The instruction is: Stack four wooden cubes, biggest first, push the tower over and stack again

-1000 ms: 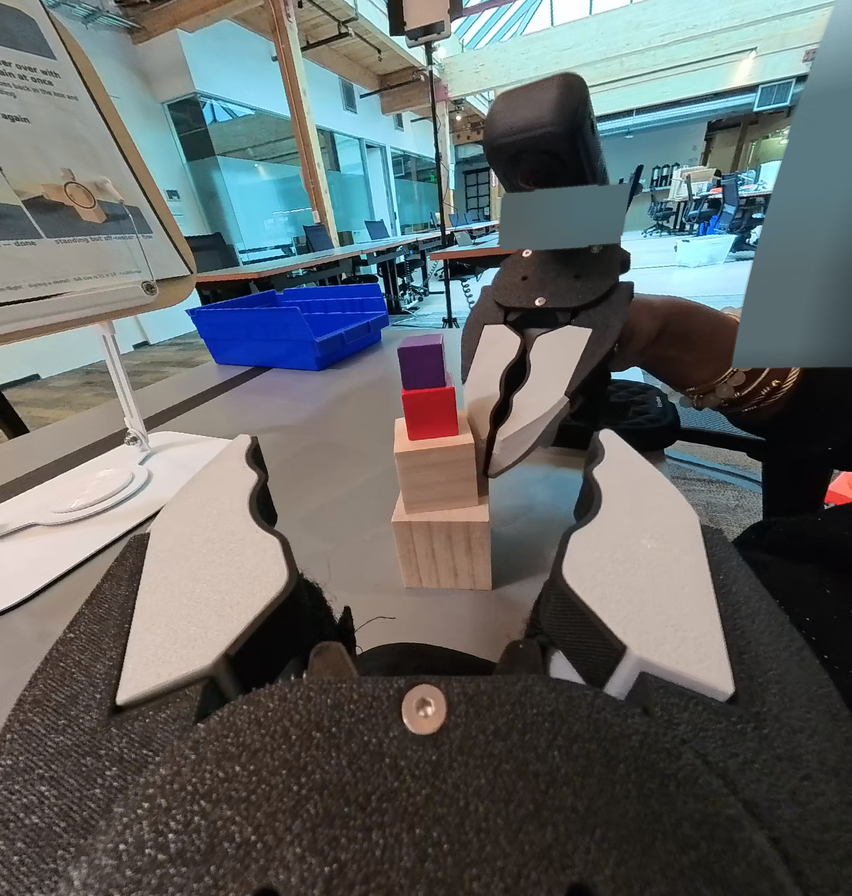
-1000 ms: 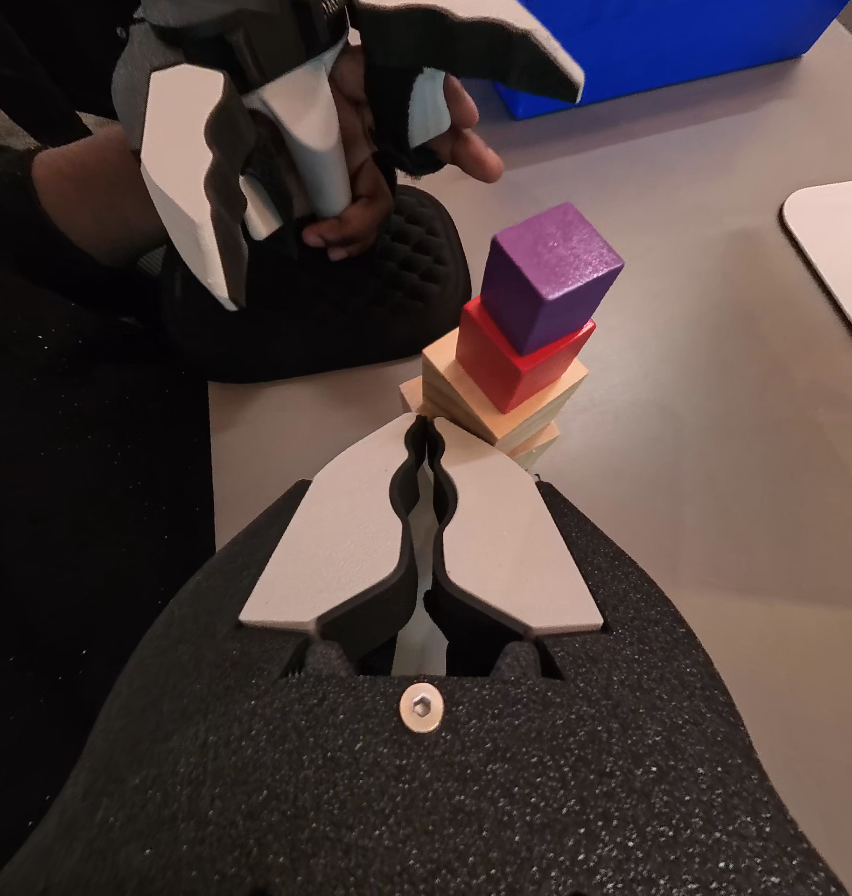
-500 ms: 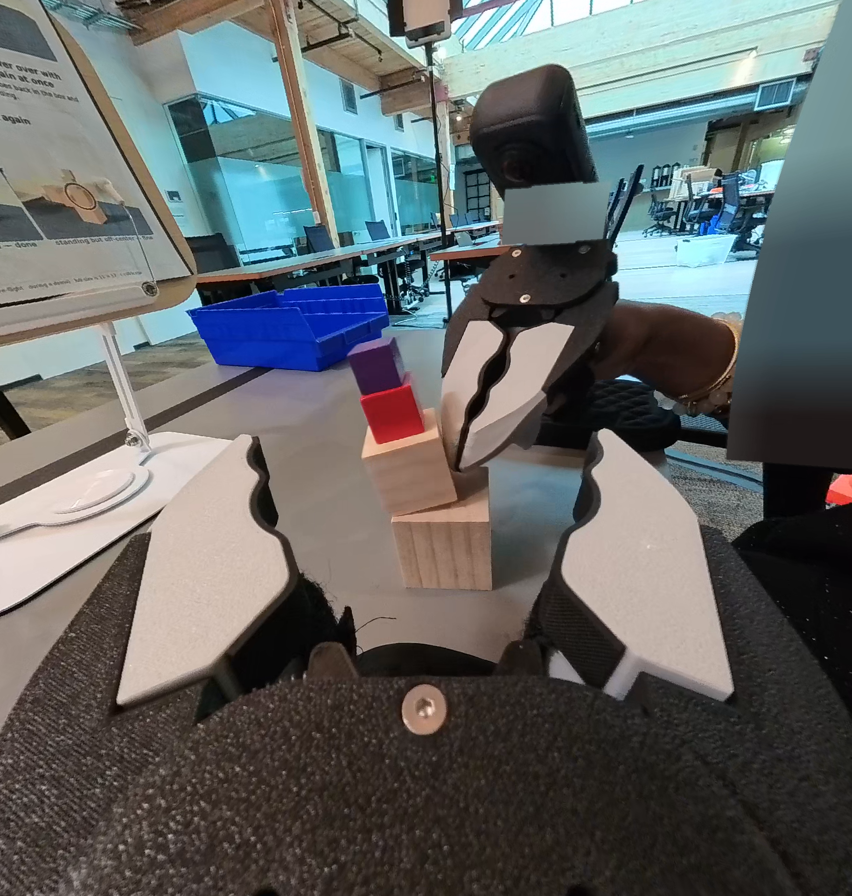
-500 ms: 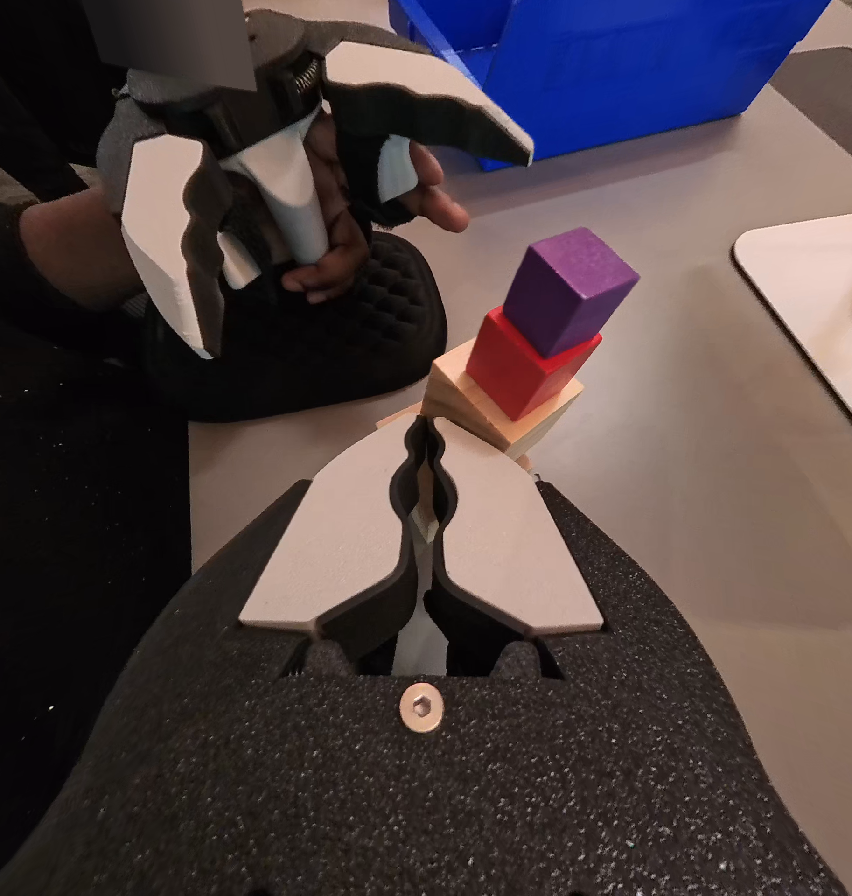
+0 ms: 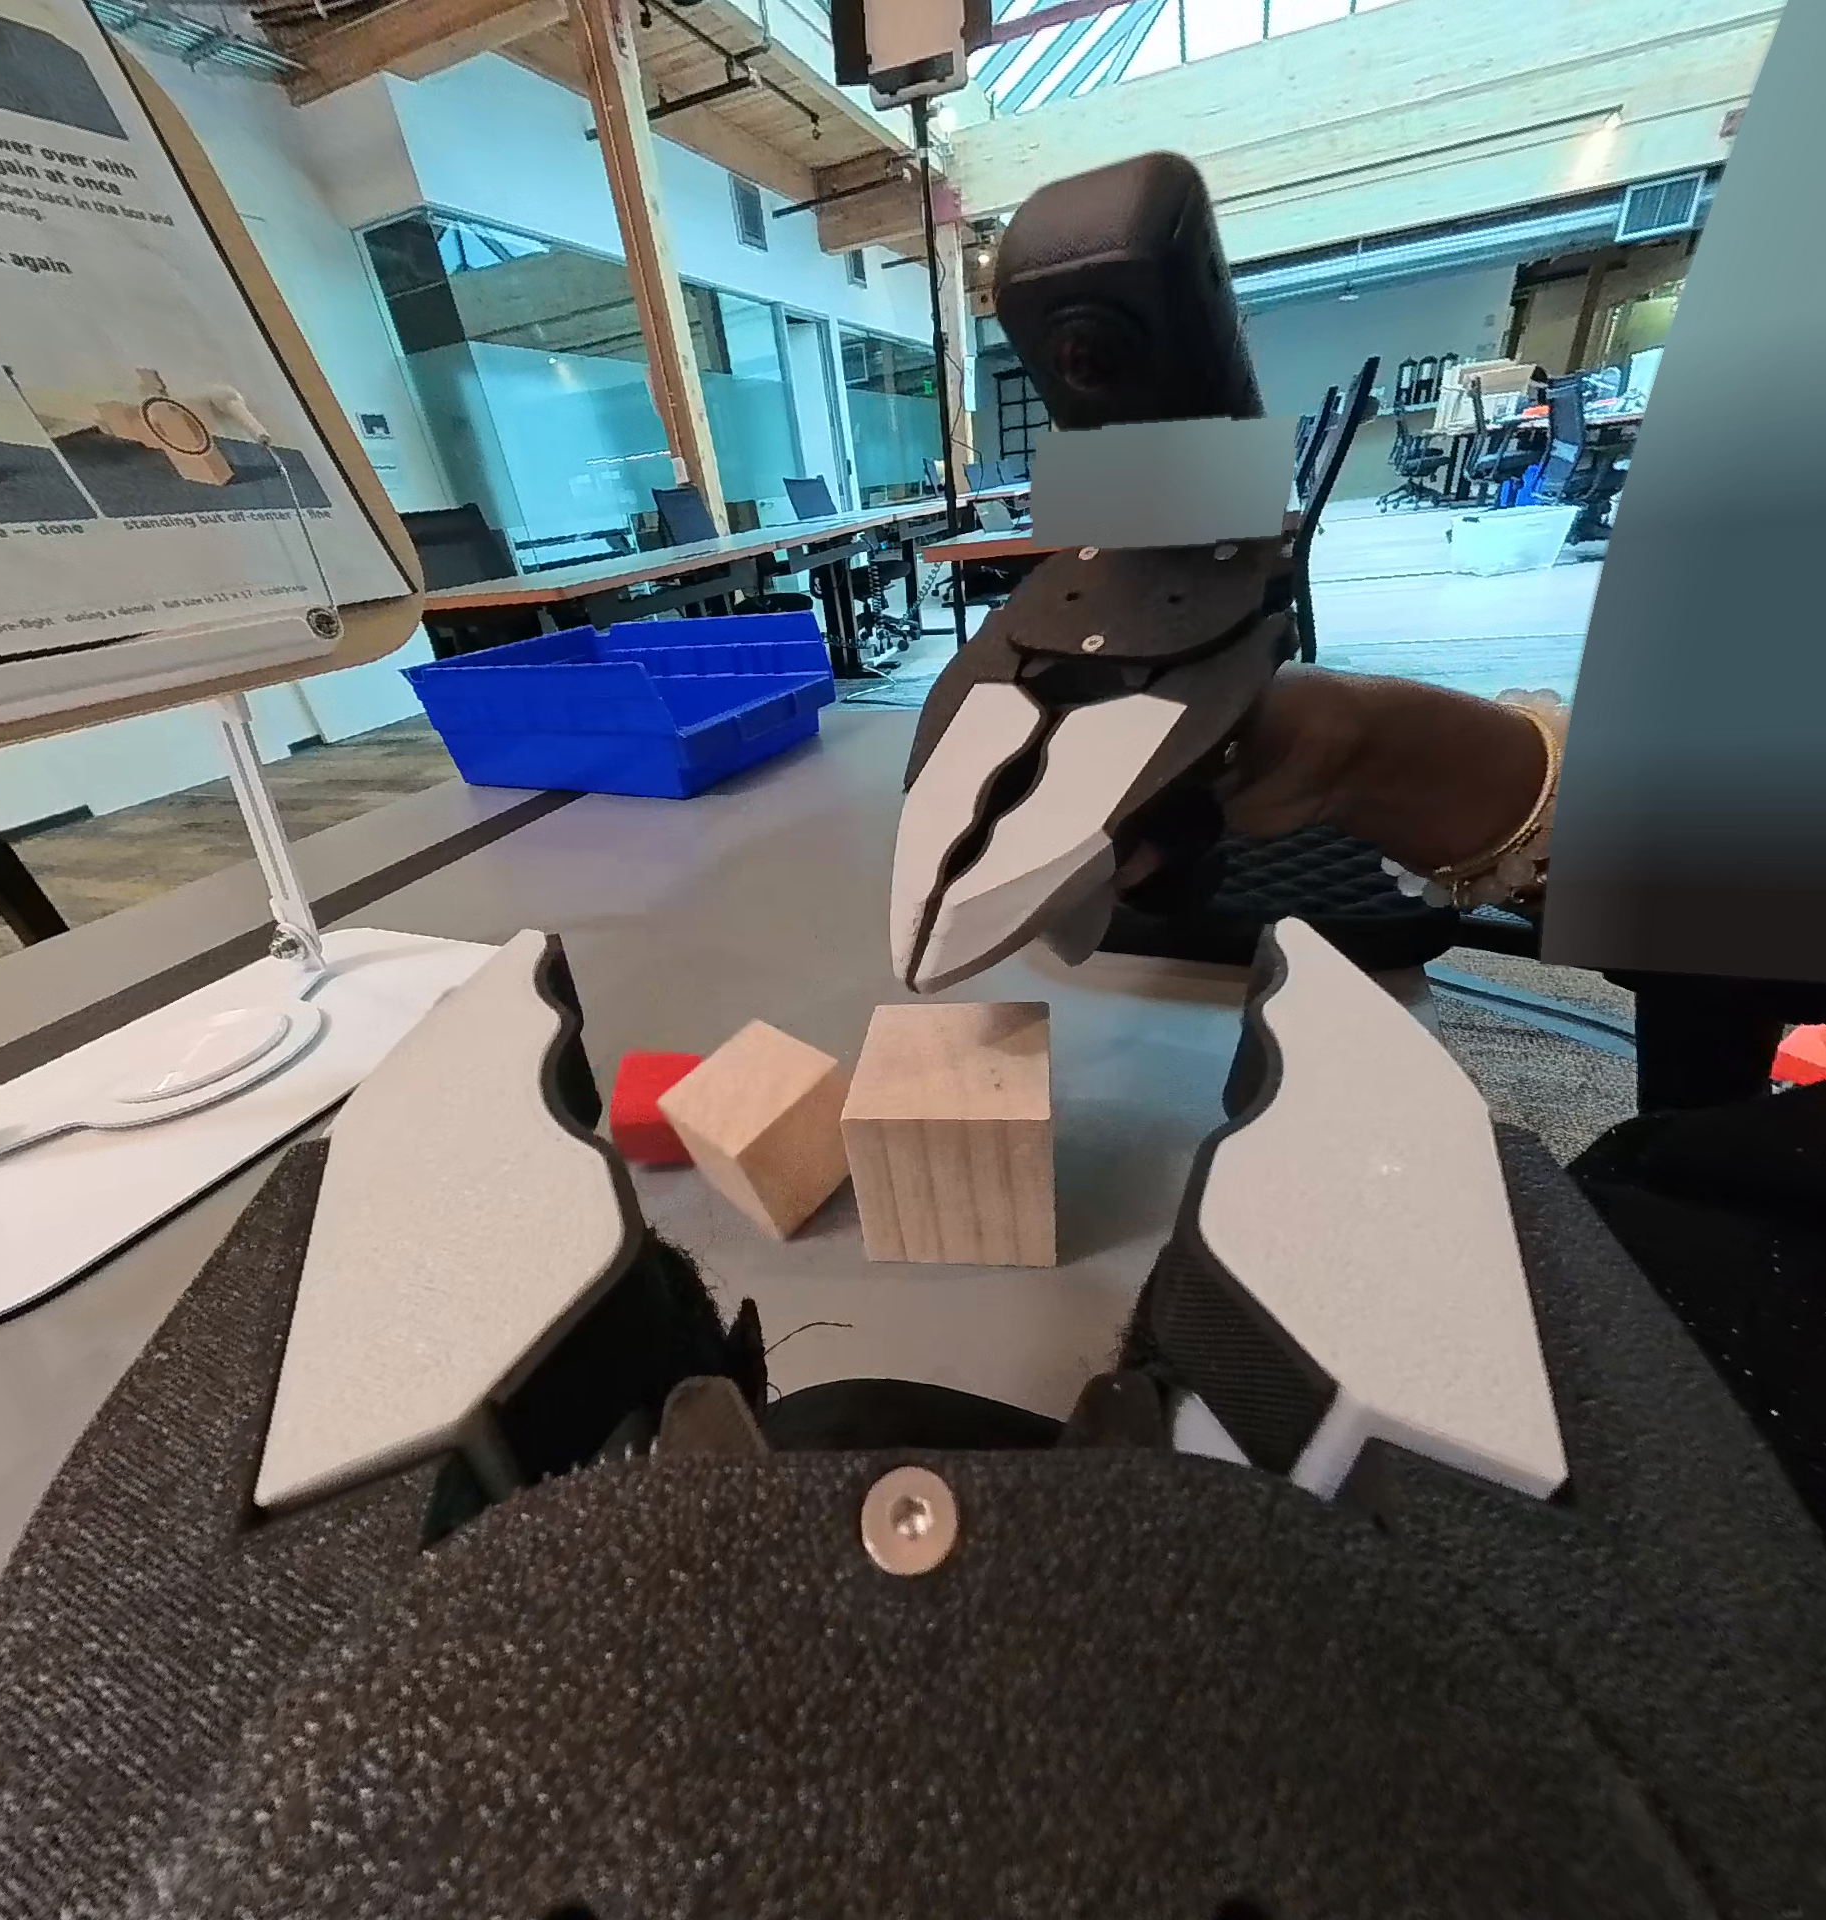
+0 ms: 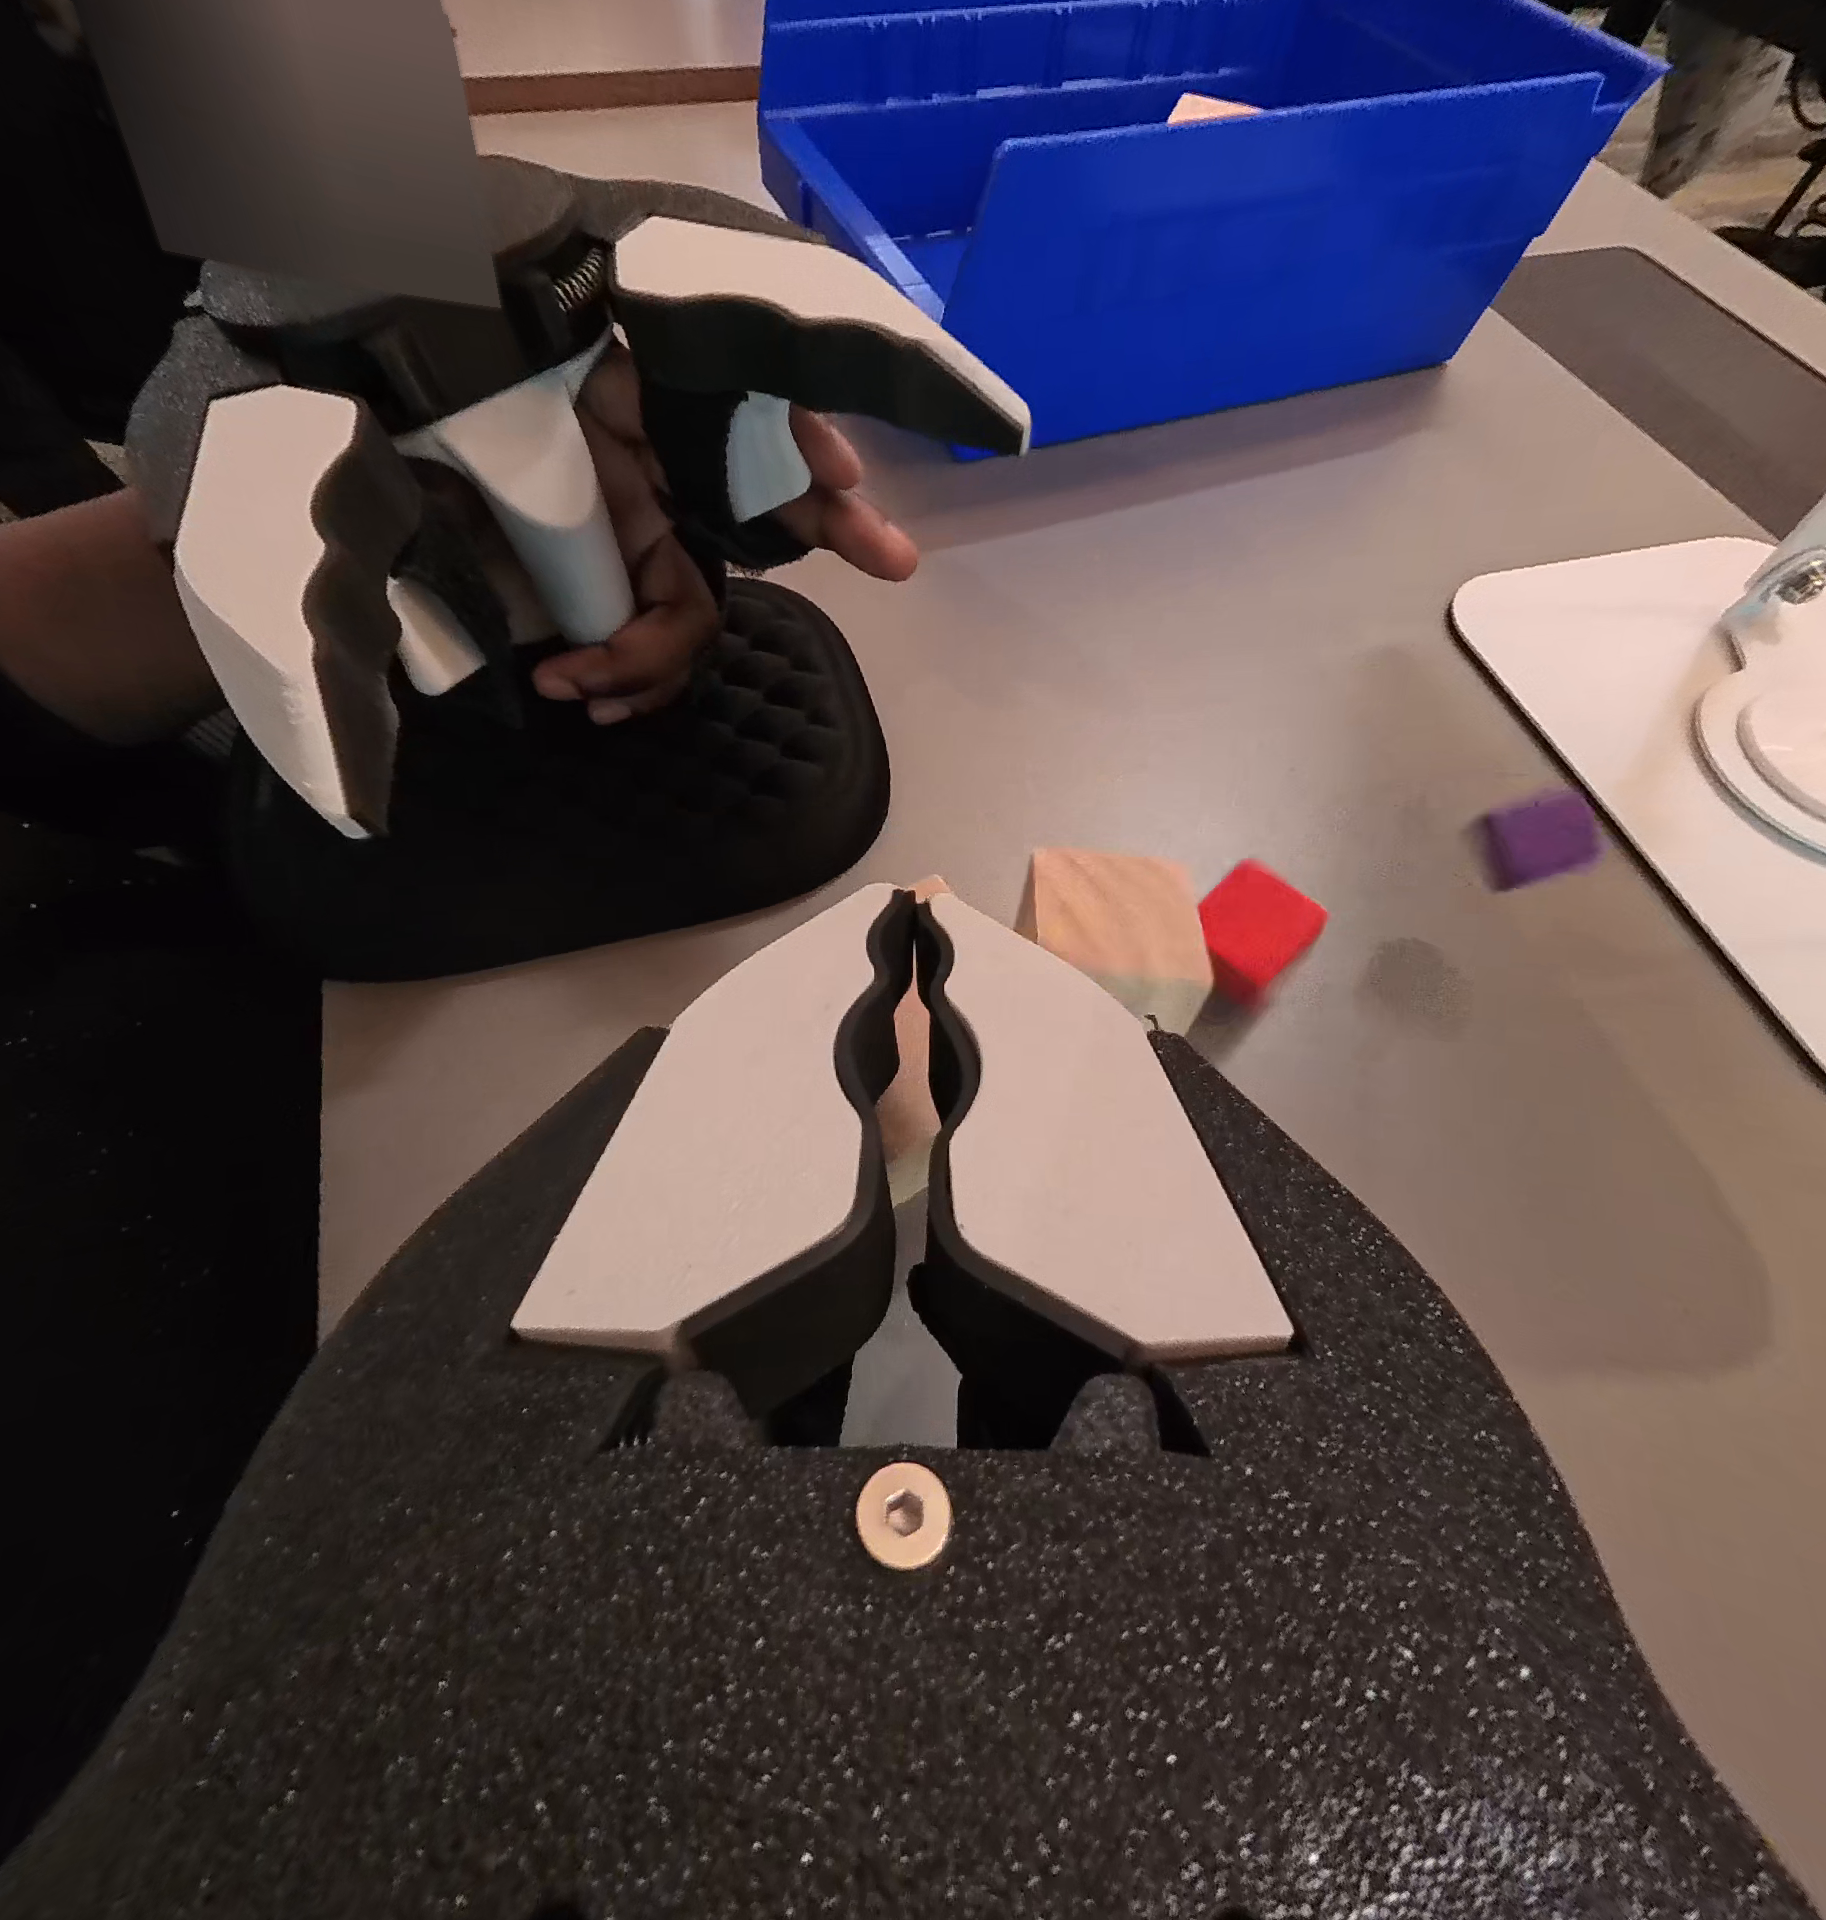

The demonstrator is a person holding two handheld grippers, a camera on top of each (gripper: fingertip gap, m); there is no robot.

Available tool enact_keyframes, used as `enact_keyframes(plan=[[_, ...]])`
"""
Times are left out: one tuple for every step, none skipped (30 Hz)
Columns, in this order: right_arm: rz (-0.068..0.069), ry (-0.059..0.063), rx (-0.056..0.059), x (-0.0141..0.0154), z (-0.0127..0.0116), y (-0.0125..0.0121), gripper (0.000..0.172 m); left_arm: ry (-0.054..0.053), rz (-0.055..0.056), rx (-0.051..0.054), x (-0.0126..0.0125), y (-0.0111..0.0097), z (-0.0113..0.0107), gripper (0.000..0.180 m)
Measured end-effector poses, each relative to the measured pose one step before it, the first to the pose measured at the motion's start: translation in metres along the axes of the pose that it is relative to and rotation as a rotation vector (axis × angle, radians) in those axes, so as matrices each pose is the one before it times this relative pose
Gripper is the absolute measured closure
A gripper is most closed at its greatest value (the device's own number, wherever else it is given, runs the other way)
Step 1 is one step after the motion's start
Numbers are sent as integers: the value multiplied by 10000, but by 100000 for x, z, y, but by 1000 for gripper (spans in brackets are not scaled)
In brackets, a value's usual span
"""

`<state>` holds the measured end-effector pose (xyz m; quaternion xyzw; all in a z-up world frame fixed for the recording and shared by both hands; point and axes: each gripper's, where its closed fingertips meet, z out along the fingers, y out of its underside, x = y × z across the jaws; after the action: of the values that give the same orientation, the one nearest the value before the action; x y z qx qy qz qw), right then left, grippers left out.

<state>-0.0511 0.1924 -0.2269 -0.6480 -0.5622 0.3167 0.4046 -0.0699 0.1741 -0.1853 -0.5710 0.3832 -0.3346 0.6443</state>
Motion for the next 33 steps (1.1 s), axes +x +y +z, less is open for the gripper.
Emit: enact_keyframes(plan=[[8, 2, -5, 8, 4, 37, 172, 1, 3, 2, 7, -4, -4, 61], [9, -11, 35, -30, -36, -47, 172, 1, 8, 5, -1, -8, -10, 61], [7, -26, 73, -59, -79, -118, 172, 1, 12, 6, 19, -12, -10, 61], [11, -16, 100, -48, -124, -166, 172, 6, 12, 5, 17, -9, -6, 62], [-9, -26, 136, -56, -163, -204, 172, 1, 7, 3, 5, -5, -3, 62], [-43, -65, 184, -121, -213, -264, 172, -2, 2, 3, 5, -5, -3, 62], [-39, -77, 205, -128, -277, -283, 169, -4, -1, 2, -5, -2, 1, 62], [-6, -63, 215, -115, -339, -294, 165, 0, -1, 4, -3, 5, -6, 62], [-4, -68, 222, -99, -382, -282, 160, 0, -2, 5, -4, -6, -5, 62], [-27, -46, 237, -71, -424, -304, 154, -1, -5, 1, -3, -2, -8, 62], [-36, 35, 243, 45, -463, -299, 146, 2, -5, 0, -3, 1, 5, 62], [-48, 104, 243, 162, -502, -280, 136, -1, -3, 1, 0, -1, 1, 62], [-28, 198, 238, 310, -527, -230, 124, -5, -2, 0, -5, 0, 0, 62], [-5, 212, 213, 345, -547, -160, 112, -3, 0, -2, -13, 3, 4, 62], [35, 150, 208, 262, -563, -69, 97, -2, 1, -5, 2, 7, 5, 62], [118, 110, 216, 202, -554, -22, 80, -2, 1, -9, -2, 13, 16, 62], [184, 54, 169, 145, -551, 47, 64, -1, -2, -7, -4, 11, 8, 62], [211, 62, 103, 162, -543, 129, 48, 1, -2, -6, -1, 9, 9, 62], [200, 91, 20, 213, -552, 216, 36, -2, -4, -5, -4, 8, 10, 62], [115, 51, -58, 160, -566, 284, 31, -4, -11, -6, -15, 10, 5, 62], [0, 24, -80, 102, -558, 300, 30, -1, -12, -7, -14, 13, 18, 62], [-108, 27, -70, 88, -535, 279, 28, -5, -11, -10, -13, 6, 11, 62], [-191, 37, -38, 99, -514, 250, 28, 1, -5, -13, -16, 21, 14, 62], [-199, 72, 23, 180, -471, 222, 28, 4, 3, -14, 18, 18, 16, 62], [-128, 76, 46, 215, -410, 257, 28, 1, 13, -12, 6, 16, 17, 62], [-21, 60, 73, 248, -336, 268, 28, -3, 15, -8, 12, 8, 2, 62], [86, 40, 149, 240, -281, 213, 28, 1, 12, -11, 7, 14, 18, 62], [162, 4, 187, 213, -209, 210, 29, 2, 13, -15, 16, 17, 11, 62], [177, -3, 198, 204, -144, 192, 30, 2, 16, -10, 22, 10, 10, 62], [136, 7, 204, 190, -112, 116, 32, 0, 13, -5, 9, 5, 9, 62], [110, 9, 187, 139, -132, -41, 35, -1, 6, -5, -1, 6, 5, 62], [65, -34, 202, 51, -173, -254, 38, 1, -1, -3, 6, 4, 7, 62], [6, -75, 201, -44, -146, -271, 40, 2, -7, 0, -7, 2, -4, 63]])
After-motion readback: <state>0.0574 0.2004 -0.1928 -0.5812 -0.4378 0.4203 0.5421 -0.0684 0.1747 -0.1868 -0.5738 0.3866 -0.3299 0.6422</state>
